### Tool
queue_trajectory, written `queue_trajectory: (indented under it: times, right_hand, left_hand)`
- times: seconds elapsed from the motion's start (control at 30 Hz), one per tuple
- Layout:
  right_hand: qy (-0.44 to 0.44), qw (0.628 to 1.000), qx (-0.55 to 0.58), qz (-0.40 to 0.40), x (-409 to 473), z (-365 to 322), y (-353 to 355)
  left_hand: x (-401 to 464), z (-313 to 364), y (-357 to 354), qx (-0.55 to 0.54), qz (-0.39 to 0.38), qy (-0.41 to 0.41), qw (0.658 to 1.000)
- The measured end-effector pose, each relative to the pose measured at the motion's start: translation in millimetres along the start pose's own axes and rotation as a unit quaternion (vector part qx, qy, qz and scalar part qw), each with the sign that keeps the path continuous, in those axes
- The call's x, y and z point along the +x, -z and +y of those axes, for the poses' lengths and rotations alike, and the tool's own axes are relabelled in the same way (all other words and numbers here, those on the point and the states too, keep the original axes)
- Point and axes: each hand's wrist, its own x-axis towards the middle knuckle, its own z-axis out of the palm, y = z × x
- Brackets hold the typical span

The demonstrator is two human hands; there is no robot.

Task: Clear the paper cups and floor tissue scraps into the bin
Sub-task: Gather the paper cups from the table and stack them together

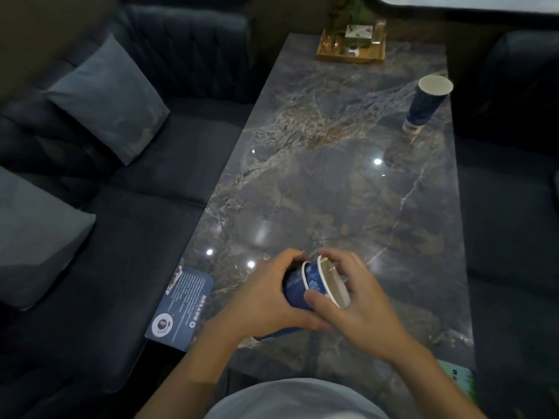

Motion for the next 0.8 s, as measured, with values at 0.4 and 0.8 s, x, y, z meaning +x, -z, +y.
queue_trajectory:
  times: [0.4, 0.8]
  right_hand:
    - [-0.026, 0.998, 0.000, -0.061, -1.0, 0.7, 15.4]
    - [-0.065, 0.998, 0.022, 0.009, -0.3, 20.1, 18.9]
  left_hand:
    - [2.6, 5.4, -4.6, 0.057, -0.001, -0.046, 0.997]
    - [13.8, -5.2, -16.2, 0.153, -0.010, -0.055, 0.987]
